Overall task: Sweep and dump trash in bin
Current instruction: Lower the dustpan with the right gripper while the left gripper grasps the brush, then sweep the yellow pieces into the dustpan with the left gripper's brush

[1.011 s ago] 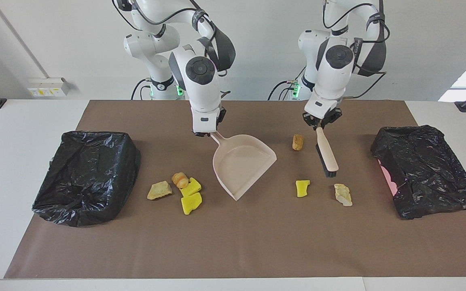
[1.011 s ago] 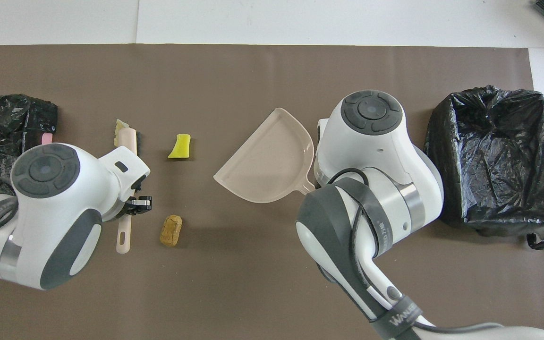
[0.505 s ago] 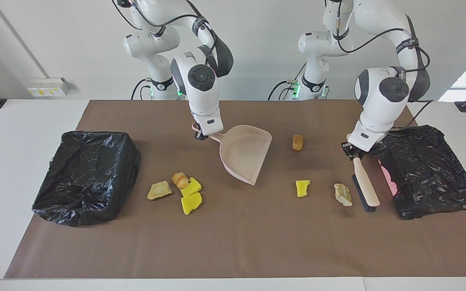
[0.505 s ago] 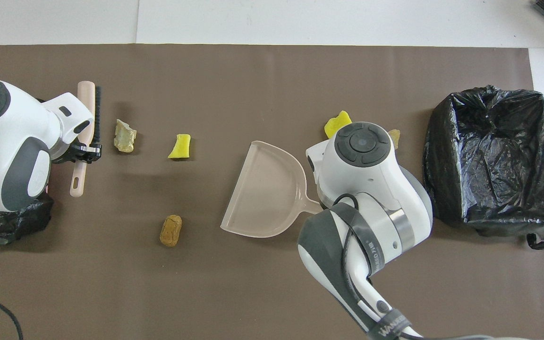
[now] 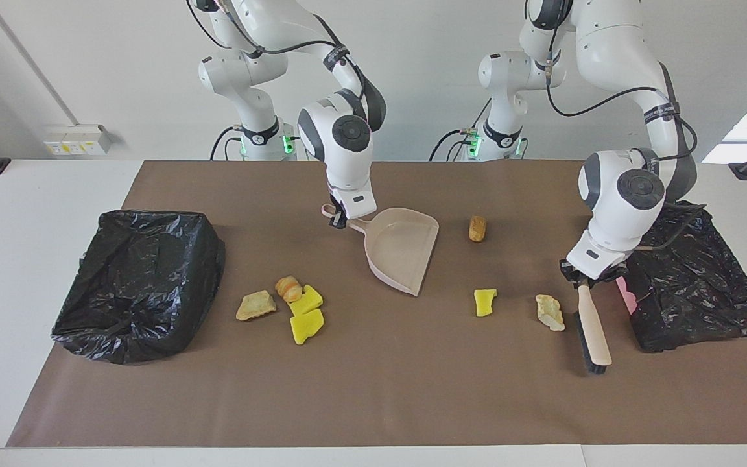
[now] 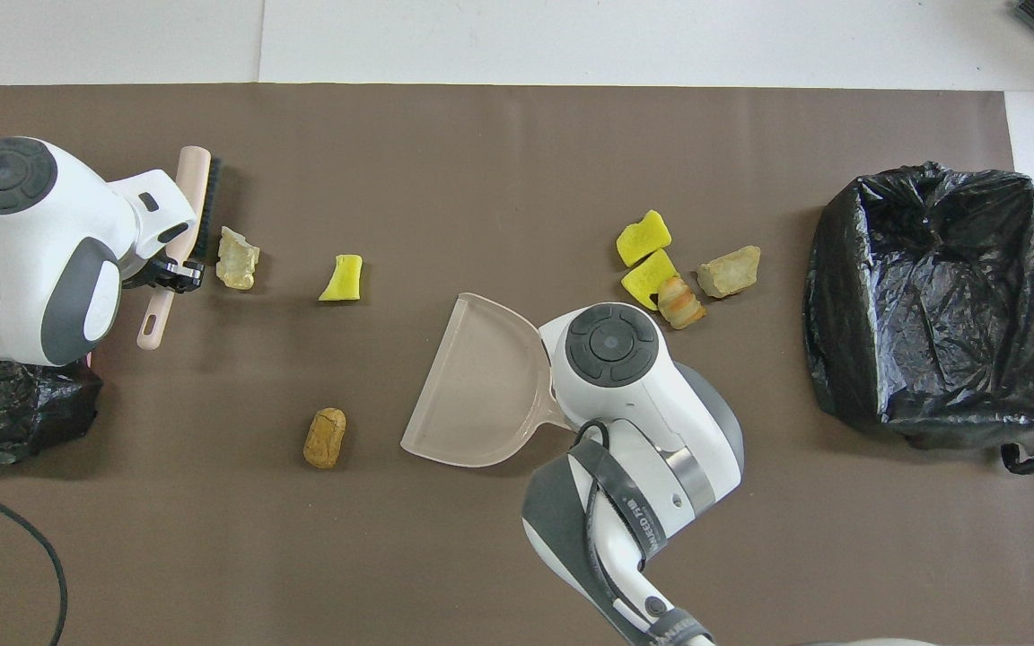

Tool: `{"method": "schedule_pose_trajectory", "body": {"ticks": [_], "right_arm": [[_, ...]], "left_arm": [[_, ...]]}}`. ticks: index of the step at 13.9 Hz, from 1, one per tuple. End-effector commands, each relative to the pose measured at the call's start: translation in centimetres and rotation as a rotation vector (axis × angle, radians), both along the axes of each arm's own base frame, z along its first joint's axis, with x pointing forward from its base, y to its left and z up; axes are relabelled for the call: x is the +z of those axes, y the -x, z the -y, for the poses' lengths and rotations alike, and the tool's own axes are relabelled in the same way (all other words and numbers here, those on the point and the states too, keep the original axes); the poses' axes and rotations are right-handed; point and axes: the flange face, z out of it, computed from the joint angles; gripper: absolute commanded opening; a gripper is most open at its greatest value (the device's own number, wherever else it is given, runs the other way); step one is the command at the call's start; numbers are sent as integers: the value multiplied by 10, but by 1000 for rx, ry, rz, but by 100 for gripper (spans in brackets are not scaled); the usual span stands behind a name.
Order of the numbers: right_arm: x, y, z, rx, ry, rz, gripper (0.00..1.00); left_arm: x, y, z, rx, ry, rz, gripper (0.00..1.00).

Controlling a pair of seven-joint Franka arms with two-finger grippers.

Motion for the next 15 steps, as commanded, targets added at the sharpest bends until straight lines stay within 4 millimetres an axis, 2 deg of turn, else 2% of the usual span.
{"method": "schedule_pose_trajectory", "body": {"ticks": [1,3,7,12,15], "right_arm": [[1,-1,-7,-16,17,25,0],[0,-1,-7,-28,14,30,0],[1,0,-7,-50,19,32,0],[-1,1,-6,-53,22,28,0],[0,1,-6,-53,22,28,0]], "left_arm": [[-4,13,31,-110,-9,-32,0],[-8,25,57,-137,23,-54,0],[-15,65,114,-161,117,-116,0],[-13,130,191,-288,102,-214,0],[-9,161,236,-287,180,-284,0]]}}
